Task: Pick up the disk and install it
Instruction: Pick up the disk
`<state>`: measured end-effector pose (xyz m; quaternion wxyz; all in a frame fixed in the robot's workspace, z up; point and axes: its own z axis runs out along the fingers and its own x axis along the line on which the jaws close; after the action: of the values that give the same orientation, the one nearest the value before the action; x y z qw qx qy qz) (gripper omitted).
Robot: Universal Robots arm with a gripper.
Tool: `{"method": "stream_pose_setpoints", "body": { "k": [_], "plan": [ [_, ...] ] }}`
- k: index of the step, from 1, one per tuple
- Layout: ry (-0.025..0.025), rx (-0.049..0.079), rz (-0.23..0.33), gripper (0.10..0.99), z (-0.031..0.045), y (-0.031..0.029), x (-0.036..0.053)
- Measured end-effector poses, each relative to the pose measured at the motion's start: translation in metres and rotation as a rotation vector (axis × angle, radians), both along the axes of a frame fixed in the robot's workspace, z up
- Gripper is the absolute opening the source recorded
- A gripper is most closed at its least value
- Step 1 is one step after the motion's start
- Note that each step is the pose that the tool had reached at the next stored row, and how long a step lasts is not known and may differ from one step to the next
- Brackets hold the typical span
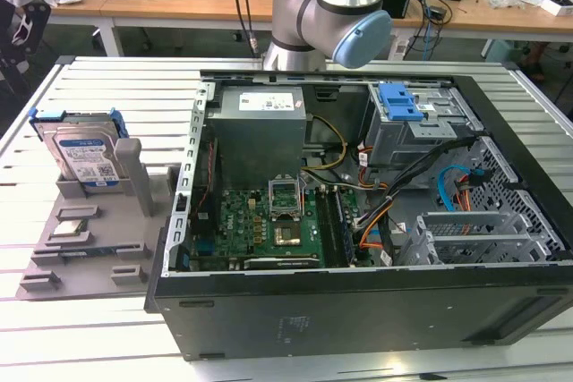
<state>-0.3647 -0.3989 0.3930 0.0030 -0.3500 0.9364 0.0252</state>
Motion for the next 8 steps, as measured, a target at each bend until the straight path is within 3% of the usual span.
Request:
{"method": "stream_pose_setpoints", "body": {
  "k": [8],
  "plan": [
    [0.0001, 0.000, 0.071, 0.106, 0.0000, 0.0000, 0.0000]
  ]
}}
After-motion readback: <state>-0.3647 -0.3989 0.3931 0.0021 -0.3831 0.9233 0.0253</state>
